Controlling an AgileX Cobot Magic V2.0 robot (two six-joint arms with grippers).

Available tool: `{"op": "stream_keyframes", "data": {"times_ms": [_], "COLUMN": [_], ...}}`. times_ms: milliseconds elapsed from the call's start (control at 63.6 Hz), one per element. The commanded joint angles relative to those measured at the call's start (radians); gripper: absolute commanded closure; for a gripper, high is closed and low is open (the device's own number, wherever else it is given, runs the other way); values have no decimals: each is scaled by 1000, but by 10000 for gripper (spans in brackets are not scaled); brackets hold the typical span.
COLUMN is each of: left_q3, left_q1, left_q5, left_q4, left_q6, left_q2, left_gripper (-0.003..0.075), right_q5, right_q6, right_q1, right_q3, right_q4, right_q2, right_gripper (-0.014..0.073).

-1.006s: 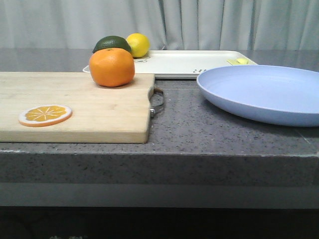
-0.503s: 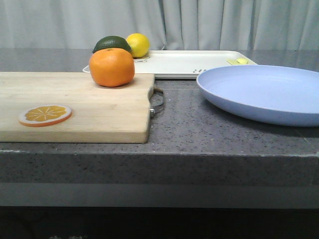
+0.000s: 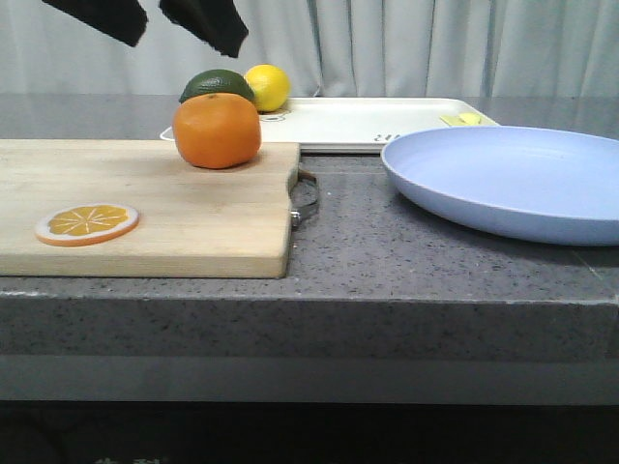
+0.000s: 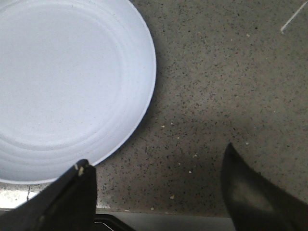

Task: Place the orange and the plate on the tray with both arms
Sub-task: 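Lower the left gripper onto the orange and grasp it, then carry the orange with the left gripper onto the blue plate and release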

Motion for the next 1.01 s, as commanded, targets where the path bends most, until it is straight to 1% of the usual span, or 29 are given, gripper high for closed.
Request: {"op": "stream_keyframes", "data": {"times_ms": [0,236,472,519,597,645,692,802,990], "left_q3": [-87,-182,-204,-204,-206,-206,-217,-255,-344], "left_q1": [-6,-6,-6,-6,-6,-6,-6,-19,-118], "left_q5": [-22,6,28,30,30,28,30,49,49], "left_q4": [5,19,19,19,15,8,6,-3,-5], "left_q6": [2,2,2,2,2,2,2,2,3], "left_q2": [33,173,242,247,251,251,251,251,259], "left_gripper": [87,88,95,118,193,253,289,295,295], "right_q5": [-49,-49,-49,-49,-49,-49,-48,-46,-45], "right_q6": [-7,-7,-7,-7,-7,-7,-7,-7,-7], "right_q1": [-7,-7,-7,-7,-7,-7,-7,-7,-7], "right_q3": [-36,-36,-36,-36,-36,-36,-36,-36,-36], "right_q4": [-4,-4,-4,-4,-4,-4,-4,-4,-4], "right_q2": [-8,-8,-8,-8,-8,-8,-8,-8,-8], "right_gripper": [46,46,46,46,46,46,46,46,46]}}
